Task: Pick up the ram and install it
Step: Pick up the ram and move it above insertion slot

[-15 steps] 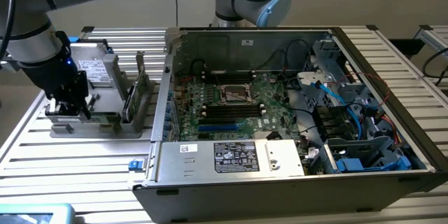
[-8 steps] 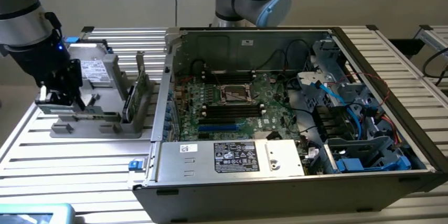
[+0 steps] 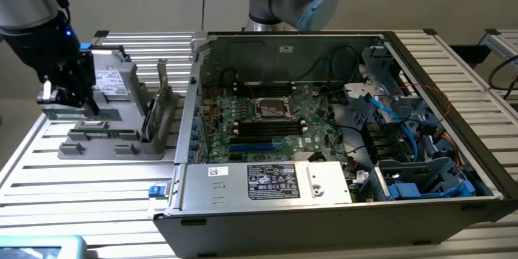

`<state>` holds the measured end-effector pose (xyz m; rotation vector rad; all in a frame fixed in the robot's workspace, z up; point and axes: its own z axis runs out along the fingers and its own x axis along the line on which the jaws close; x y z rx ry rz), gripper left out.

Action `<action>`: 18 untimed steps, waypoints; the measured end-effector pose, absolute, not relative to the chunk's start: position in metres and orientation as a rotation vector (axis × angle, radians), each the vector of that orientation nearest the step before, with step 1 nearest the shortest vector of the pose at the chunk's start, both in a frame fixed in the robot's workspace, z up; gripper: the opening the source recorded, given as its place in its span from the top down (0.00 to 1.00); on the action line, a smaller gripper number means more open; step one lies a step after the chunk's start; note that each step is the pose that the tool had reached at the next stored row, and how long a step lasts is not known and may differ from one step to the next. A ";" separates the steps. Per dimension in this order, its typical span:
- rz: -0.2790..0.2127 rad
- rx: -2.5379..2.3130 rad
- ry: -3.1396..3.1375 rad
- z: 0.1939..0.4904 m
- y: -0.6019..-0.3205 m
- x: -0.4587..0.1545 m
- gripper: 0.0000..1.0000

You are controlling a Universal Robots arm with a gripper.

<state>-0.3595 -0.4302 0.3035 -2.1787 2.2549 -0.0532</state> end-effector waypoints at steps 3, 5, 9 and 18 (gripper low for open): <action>-0.048 -2.177 2.253 0.317 -0.432 -0.349 0.87; -0.044 -2.175 2.251 0.326 -0.433 -0.343 0.87; -0.035 -2.172 2.247 0.345 -0.435 -0.330 0.87; -0.013 -2.164 2.236 0.385 -0.438 -0.301 0.87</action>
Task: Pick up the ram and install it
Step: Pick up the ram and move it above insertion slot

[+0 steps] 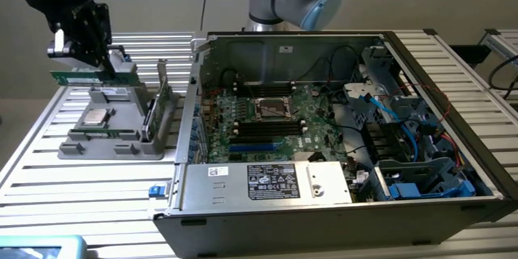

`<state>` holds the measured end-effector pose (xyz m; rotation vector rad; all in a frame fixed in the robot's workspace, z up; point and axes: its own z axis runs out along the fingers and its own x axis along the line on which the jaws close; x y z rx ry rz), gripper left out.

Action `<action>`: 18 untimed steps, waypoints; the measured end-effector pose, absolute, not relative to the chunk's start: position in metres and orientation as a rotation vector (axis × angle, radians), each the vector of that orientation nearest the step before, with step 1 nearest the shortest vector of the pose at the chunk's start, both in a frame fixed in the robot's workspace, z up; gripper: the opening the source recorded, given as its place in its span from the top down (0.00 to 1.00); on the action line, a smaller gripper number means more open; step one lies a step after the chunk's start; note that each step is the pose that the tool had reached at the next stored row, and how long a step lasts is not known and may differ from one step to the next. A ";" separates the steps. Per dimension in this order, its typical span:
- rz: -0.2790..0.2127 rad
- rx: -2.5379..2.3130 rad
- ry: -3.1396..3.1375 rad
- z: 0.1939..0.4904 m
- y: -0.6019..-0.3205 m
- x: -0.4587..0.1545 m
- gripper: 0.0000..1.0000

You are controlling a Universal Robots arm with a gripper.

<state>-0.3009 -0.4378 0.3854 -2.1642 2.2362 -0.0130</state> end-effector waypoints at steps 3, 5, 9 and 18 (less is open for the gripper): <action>-0.009 -2.164 2.234 0.399 -0.438 -0.289 0.87; -0.006 -2.164 2.233 0.407 -0.438 -0.281 0.87; -0.005 -2.164 2.233 0.414 -0.438 -0.263 0.87; -0.004 -2.164 2.233 0.414 -0.438 -0.222 0.87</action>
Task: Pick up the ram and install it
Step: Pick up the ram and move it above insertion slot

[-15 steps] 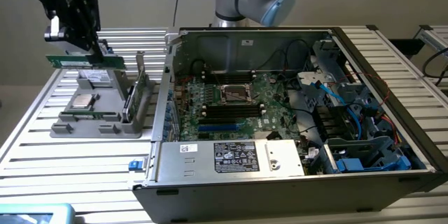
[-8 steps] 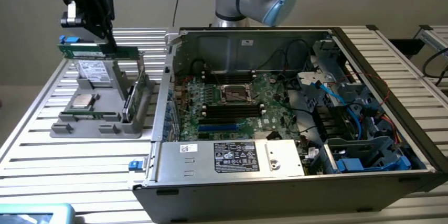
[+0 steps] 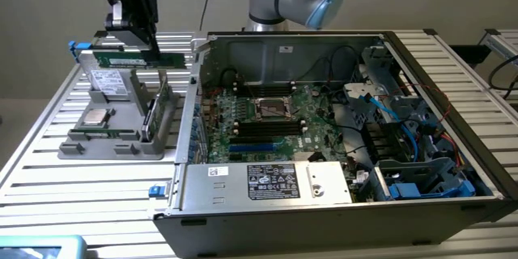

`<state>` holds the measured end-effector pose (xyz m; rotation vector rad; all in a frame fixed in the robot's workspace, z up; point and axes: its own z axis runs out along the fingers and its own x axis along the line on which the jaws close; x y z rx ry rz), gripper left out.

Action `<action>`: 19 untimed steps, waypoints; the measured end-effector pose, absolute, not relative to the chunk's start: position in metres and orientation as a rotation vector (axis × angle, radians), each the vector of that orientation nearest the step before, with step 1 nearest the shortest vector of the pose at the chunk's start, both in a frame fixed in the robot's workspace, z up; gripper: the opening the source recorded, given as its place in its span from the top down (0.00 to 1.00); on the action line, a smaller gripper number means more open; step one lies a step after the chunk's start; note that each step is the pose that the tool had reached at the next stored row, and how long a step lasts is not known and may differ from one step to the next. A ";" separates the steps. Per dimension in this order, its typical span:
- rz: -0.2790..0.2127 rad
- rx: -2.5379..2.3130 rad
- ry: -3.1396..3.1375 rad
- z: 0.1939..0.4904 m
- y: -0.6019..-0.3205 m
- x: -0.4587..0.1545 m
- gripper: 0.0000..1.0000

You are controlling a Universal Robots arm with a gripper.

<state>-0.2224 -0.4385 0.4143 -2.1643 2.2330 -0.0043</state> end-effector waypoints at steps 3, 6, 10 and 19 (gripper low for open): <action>-0.004 -2.165 2.233 0.414 -0.438 -0.209 0.87; -0.003 -2.165 2.233 0.414 -0.438 -0.195 0.87; -0.002 -2.166 2.233 0.414 -0.438 -0.177 0.87; -0.002 -2.166 2.233 0.410 -0.438 -0.136 0.87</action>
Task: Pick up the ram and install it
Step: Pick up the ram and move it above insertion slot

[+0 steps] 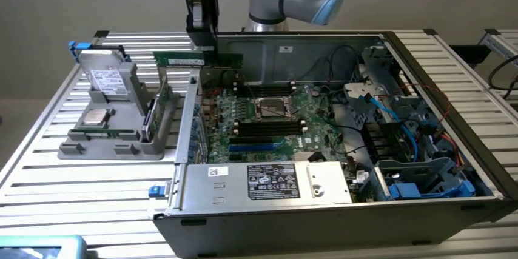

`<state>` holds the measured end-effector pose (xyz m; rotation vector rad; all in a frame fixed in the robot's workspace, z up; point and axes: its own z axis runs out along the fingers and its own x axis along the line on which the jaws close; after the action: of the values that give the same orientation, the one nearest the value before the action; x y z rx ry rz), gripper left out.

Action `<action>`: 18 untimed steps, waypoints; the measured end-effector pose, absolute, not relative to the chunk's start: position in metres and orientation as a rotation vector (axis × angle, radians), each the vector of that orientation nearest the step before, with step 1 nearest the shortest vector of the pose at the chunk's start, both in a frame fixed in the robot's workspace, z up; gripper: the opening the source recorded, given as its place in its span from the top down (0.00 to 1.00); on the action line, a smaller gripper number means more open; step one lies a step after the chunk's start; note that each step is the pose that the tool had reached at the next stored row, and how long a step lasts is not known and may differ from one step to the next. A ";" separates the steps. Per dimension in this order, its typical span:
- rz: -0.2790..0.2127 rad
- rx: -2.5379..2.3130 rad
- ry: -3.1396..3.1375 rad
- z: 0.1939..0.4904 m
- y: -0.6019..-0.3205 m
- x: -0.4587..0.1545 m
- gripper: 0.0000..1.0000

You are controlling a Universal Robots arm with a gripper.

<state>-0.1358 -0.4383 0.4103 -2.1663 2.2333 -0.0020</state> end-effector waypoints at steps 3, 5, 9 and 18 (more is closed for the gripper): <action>-0.002 -2.166 2.233 0.407 -0.437 -0.122 0.87; -0.002 -2.166 2.233 0.404 -0.436 -0.113 0.87; -0.004 -2.167 2.234 0.398 -0.433 -0.095 0.87; -0.007 -2.168 2.235 0.385 -0.427 -0.054 0.87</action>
<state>-0.0542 -0.4267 0.3851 -2.1681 2.2352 -0.0069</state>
